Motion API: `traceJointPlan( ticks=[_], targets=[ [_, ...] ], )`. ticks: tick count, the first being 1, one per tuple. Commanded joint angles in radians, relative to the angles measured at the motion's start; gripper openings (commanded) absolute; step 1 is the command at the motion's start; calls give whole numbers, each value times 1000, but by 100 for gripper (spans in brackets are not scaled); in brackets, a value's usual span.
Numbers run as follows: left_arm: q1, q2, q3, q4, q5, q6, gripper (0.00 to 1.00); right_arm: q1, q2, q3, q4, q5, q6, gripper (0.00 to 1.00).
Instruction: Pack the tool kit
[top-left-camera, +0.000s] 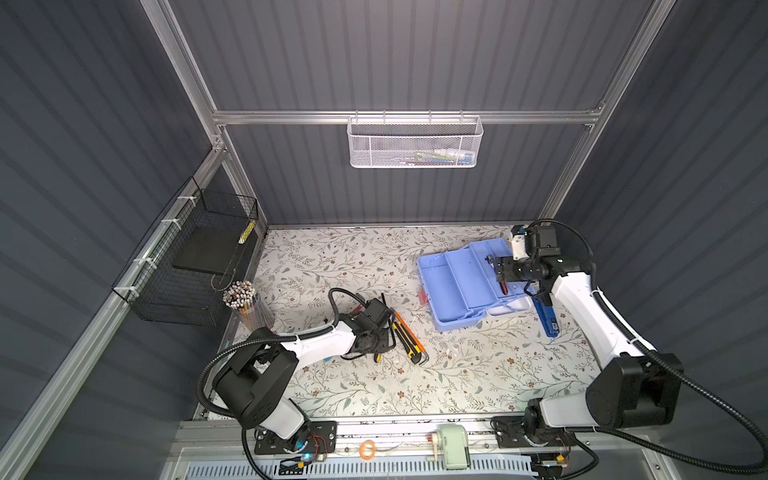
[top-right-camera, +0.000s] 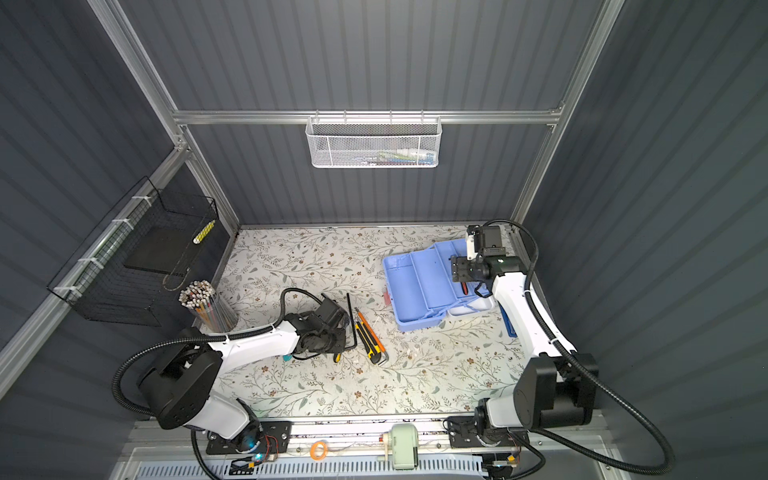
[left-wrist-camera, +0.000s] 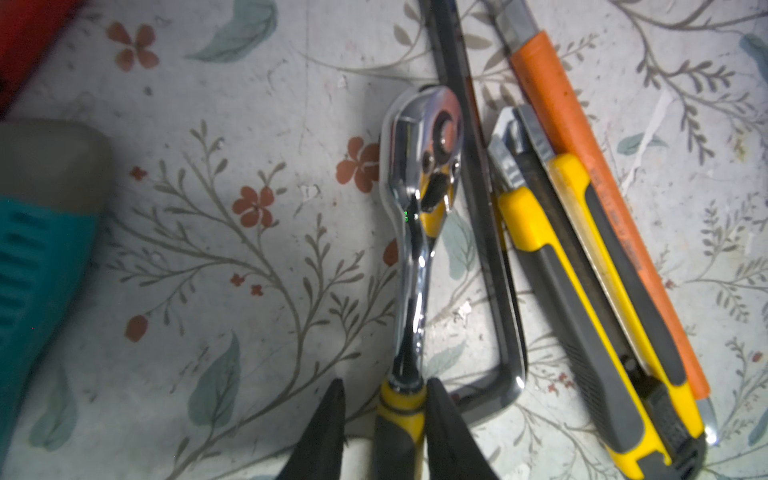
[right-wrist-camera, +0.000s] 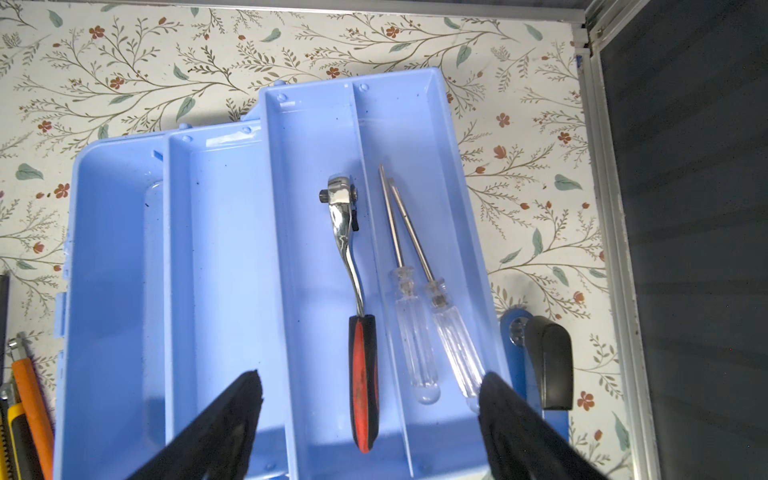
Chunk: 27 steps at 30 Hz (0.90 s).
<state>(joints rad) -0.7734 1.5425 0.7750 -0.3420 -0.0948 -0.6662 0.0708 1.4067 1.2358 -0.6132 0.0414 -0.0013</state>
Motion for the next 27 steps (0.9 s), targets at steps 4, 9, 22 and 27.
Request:
traceJointPlan(
  ticks=[4, 9, 22, 27],
  targets=[
    [3, 14, -7, -52, -13, -16, 20, 0, -41, -25, 7, -19, 21, 92],
    [0, -32, 0, -44, -26, 0, 14, 2, -55, -43, 19, -72, 60, 94],
    [0, -134, 32, -11, -37, 46, 4, 56, -127, -163, 137, -265, 236, 91],
    [0, -146, 58, -12, -40, 40, 0, 115, -132, -196, 176, -312, 307, 90]
  ],
)
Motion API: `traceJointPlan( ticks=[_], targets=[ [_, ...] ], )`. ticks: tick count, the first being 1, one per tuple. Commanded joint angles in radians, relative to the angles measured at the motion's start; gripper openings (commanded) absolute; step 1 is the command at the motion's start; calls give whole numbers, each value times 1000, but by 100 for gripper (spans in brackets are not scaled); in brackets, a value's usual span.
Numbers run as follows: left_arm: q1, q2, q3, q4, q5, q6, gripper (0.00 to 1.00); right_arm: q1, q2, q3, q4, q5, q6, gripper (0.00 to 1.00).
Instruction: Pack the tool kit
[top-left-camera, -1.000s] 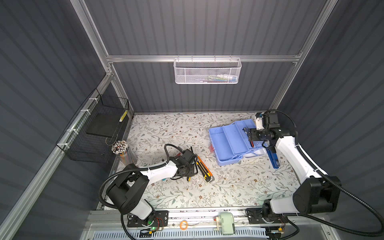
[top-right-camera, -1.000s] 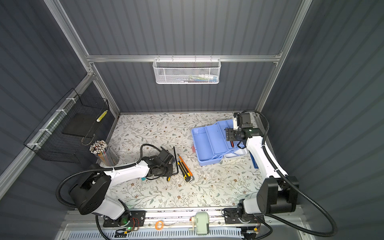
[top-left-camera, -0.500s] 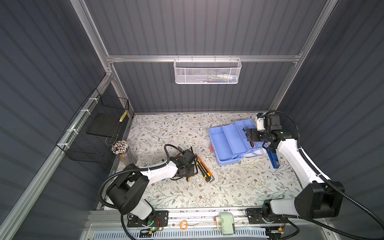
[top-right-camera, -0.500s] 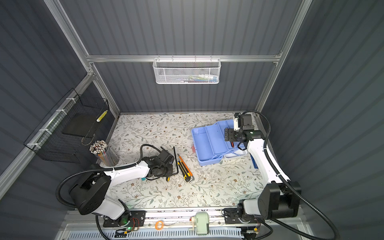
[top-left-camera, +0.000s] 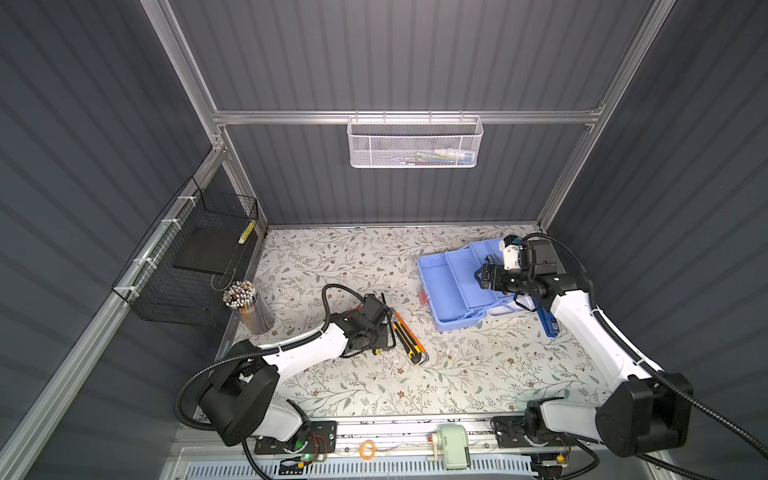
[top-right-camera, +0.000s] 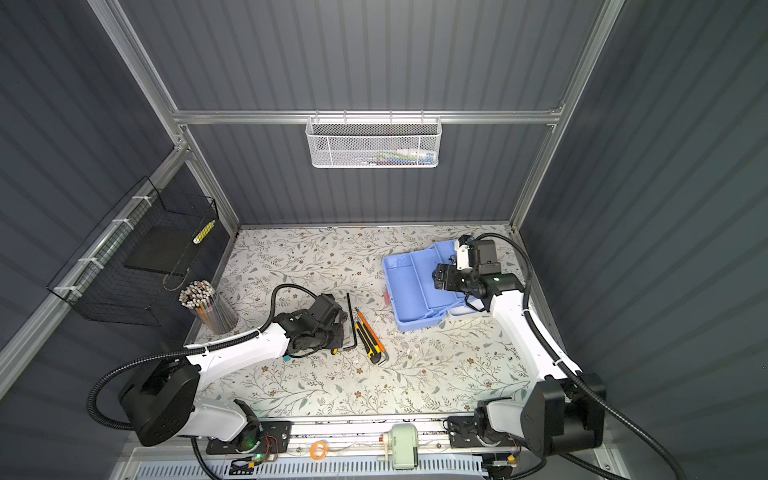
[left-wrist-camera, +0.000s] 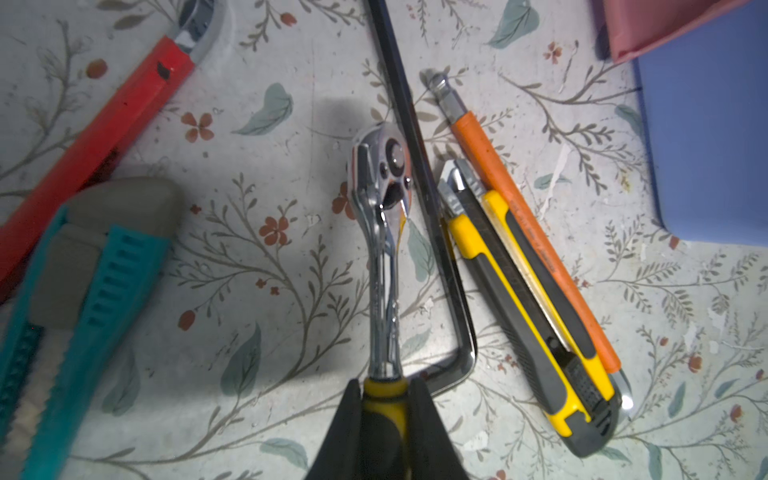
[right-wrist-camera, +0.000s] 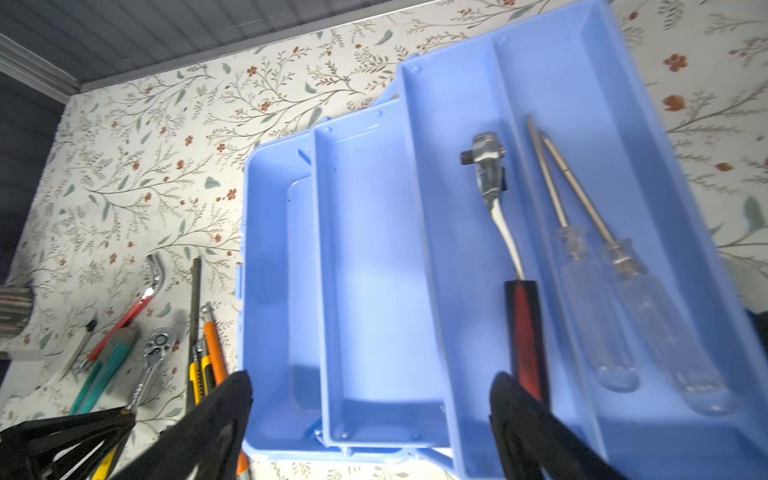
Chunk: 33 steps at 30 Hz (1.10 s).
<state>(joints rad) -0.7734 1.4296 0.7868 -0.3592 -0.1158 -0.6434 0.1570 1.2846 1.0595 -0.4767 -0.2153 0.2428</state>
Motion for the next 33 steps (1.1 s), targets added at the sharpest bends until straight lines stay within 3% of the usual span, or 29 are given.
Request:
traceJointPlan(
  ticks=[1, 16, 33],
  targets=[
    [0, -40, 48, 8, -22, 15, 0, 48, -9, -27, 51, -66, 79, 89],
    [-6, -94, 71, 163, 4, -15, 0, 316, 132, -44, 221, -172, 340, 68],
    [-64, -9, 133, 387, 48, 2, 0, 431, 272, -16, 345, -219, 438, 55]
  ],
)
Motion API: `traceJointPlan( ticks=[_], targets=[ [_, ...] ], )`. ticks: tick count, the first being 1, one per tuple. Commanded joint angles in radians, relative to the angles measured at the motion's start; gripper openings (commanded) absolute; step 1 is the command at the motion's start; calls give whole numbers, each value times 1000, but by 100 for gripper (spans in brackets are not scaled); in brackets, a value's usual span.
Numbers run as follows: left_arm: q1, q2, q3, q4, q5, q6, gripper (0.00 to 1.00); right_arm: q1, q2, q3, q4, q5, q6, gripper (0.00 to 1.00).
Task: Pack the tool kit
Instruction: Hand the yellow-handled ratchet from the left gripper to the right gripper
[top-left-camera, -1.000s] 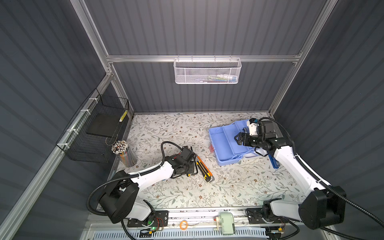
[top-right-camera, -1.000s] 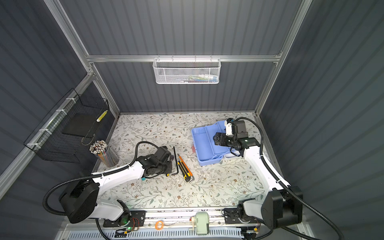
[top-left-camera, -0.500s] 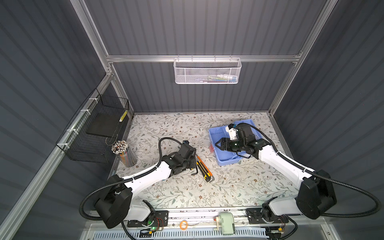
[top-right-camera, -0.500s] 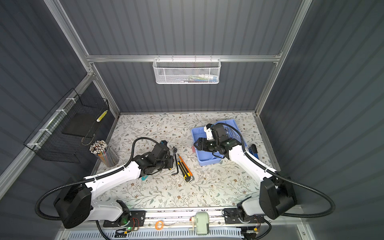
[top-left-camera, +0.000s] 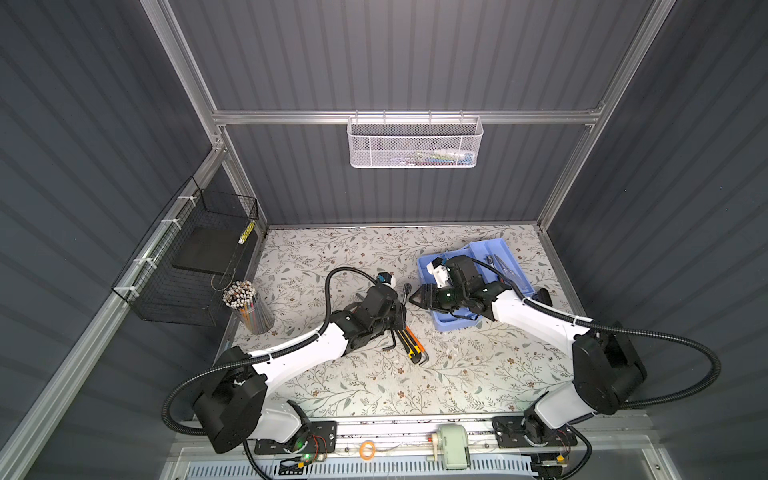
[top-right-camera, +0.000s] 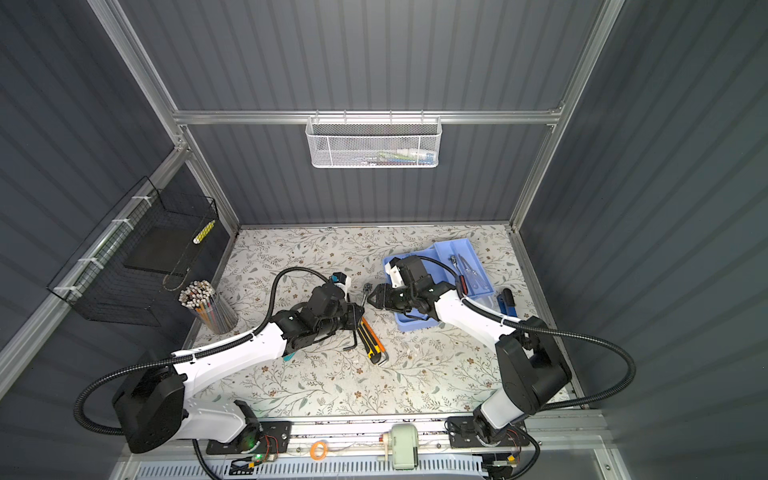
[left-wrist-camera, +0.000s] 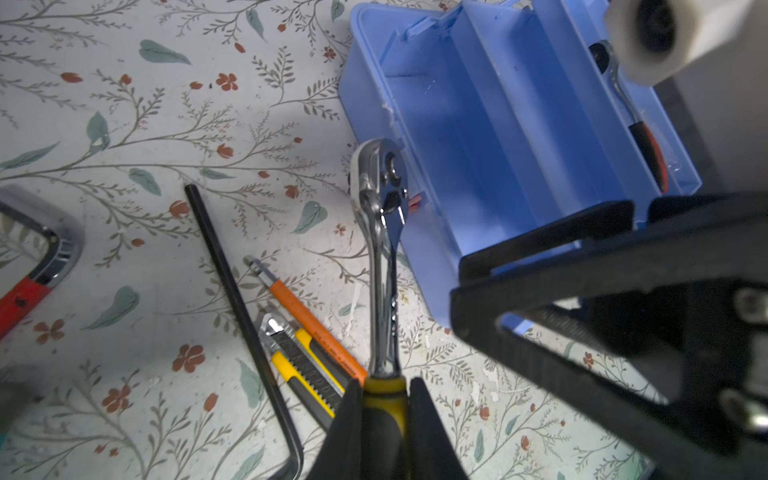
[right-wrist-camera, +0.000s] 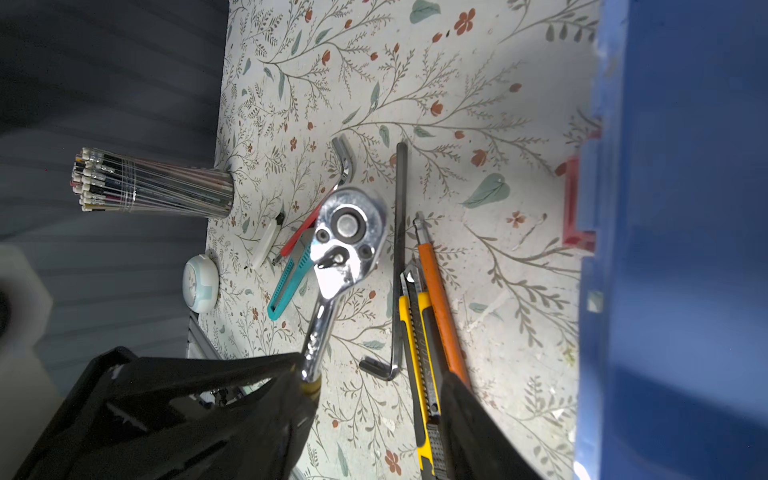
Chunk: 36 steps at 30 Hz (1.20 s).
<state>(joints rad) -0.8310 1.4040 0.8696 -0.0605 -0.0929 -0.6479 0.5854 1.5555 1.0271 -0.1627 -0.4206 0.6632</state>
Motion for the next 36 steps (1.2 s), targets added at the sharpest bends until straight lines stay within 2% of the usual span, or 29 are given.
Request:
traceJointPlan(
  ticks=[1, 6, 12, 16, 21, 24, 26, 28, 30, 32, 33, 35, 36],
  targets=[
    [-10, 25, 56, 101, 33, 7, 0, 4, 3, 16, 36, -15, 18, 55],
    [-31, 58, 78, 137, 51, 7, 0, 7, 20, 27, 48, -15, 27, 53],
    [-64, 84, 82, 192, 65, 1, 0, 8, 38, 31, 75, -7, 44, 45],
    [-79, 91, 85, 224, 65, 6, 0, 7, 42, 34, 90, -8, 56, 33],
    [-80, 99, 89, 211, 67, 11, 1, 6, 25, 34, 90, -7, 57, 11],
    [-79, 95, 91, 205, 64, 11, 7, 3, 7, 30, 79, 0, 49, 4],
    [-80, 91, 92, 195, 61, 9, 15, -2, -9, 27, 66, 9, 39, 2],
    [-80, 87, 98, 164, 44, 9, 30, -11, -26, 29, 44, 17, 20, 1],
    [-80, 75, 94, 138, 18, 14, 51, -24, -50, 38, 1, 34, -13, 0],
    [-80, 49, 76, 123, -36, 10, 81, -43, -80, 52, -60, 59, -62, 0],
    [-80, 37, 64, 121, -59, 3, 89, -55, -94, 58, -88, 69, -85, 0],
    [-79, 12, 45, 94, -112, -4, 100, -94, -125, 74, -147, 109, -142, 0],
    [-78, 2, 39, 77, -134, -4, 100, -115, -137, 84, -179, 125, -168, 0]
  ],
)
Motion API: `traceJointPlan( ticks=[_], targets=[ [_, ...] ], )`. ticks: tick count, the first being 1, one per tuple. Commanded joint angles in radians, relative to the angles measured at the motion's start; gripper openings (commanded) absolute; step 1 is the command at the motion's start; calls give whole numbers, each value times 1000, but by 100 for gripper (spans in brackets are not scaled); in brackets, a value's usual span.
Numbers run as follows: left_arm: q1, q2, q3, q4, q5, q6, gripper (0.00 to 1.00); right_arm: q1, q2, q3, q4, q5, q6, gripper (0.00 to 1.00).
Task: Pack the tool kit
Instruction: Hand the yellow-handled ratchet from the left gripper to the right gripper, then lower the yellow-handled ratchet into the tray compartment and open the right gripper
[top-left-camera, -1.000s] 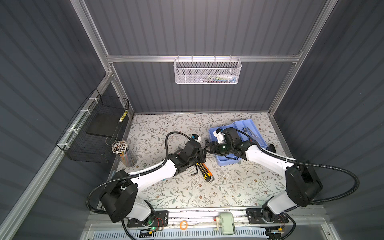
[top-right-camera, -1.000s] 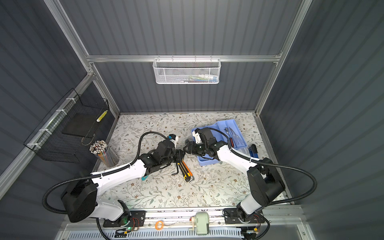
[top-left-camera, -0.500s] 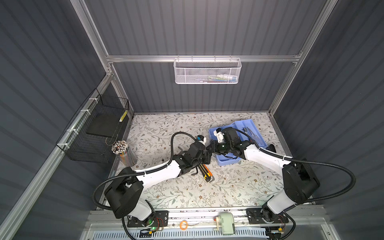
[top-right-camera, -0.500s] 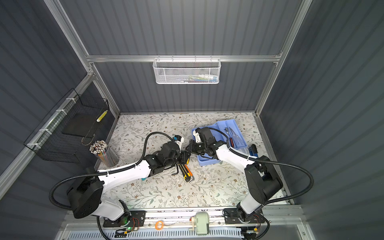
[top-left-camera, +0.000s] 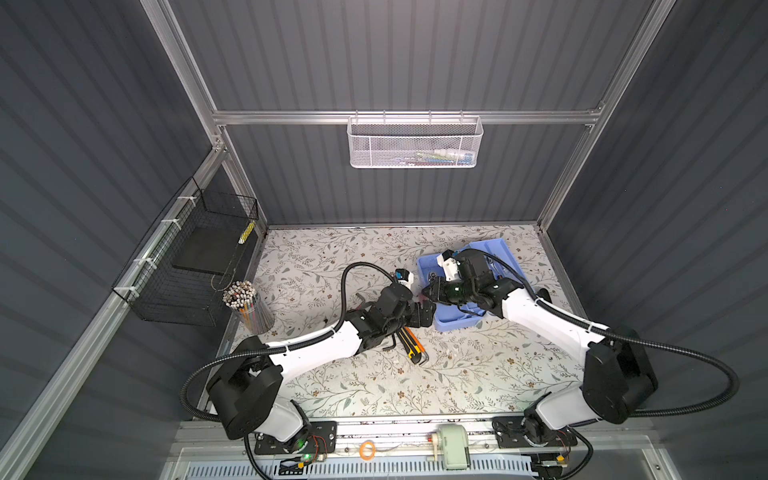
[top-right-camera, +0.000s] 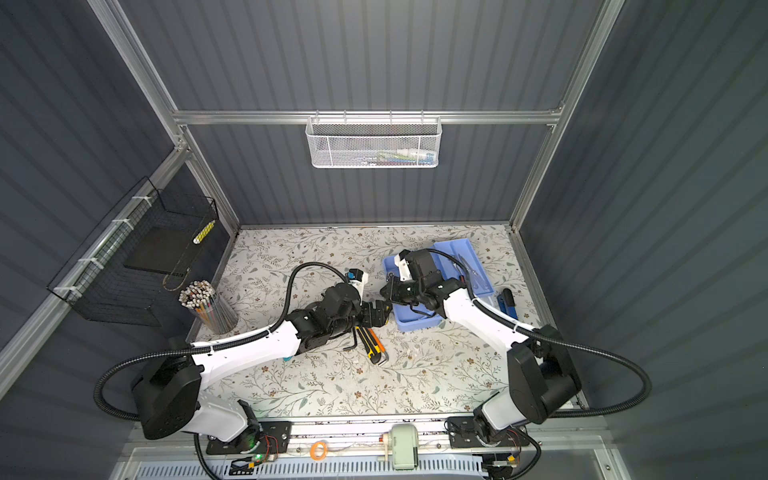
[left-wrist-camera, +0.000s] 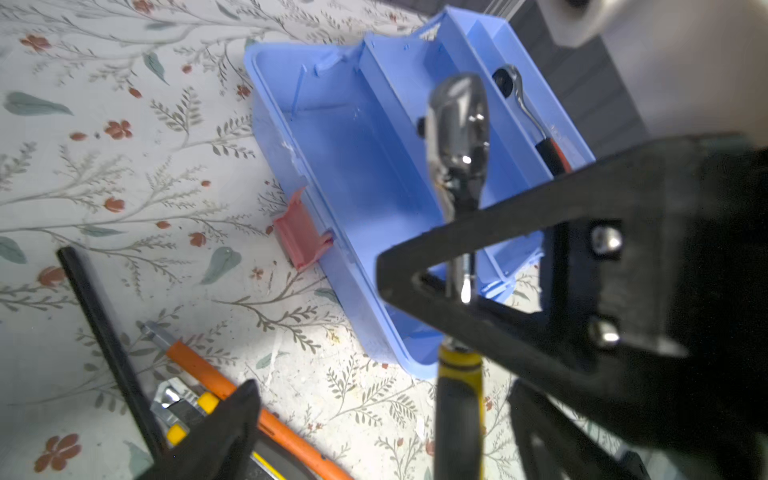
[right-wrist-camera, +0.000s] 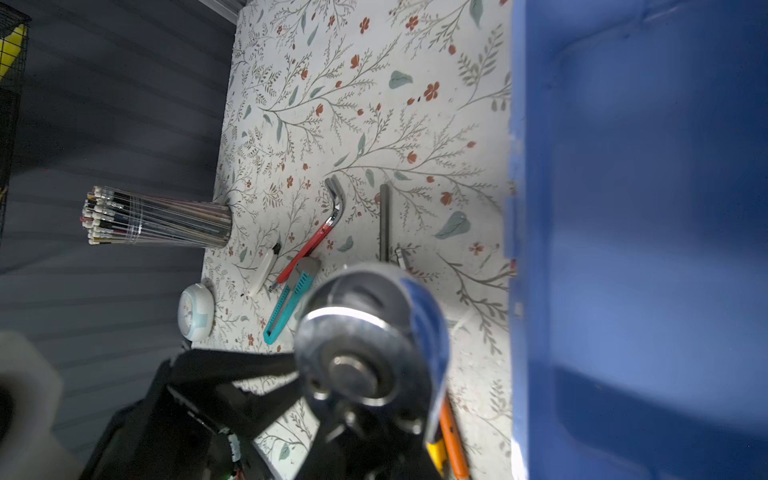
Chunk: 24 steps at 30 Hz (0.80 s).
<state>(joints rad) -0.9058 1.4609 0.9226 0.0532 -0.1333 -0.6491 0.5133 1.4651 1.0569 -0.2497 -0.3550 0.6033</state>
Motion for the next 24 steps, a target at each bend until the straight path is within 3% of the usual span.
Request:
traceJointPlan(
  ticks=[1, 6, 14, 20, 24],
  targets=[
    [-2, -63, -17, -57, -114, -2, 100, -72, -57, 67, -126, 70, -143, 0],
    [4, -103, -40, -135, -178, 1, 100, -195, -66, 160, -304, 177, -355, 0],
    [28, -146, -78, -172, -208, -9, 100, -298, 108, 392, -500, 412, -663, 2],
    [33, -138, -82, -193, -215, -14, 100, -304, 234, 493, -556, 511, -730, 2],
    [35, -133, -80, -200, -217, -5, 100, -303, 268, 522, -544, 507, -735, 2]
  ],
)
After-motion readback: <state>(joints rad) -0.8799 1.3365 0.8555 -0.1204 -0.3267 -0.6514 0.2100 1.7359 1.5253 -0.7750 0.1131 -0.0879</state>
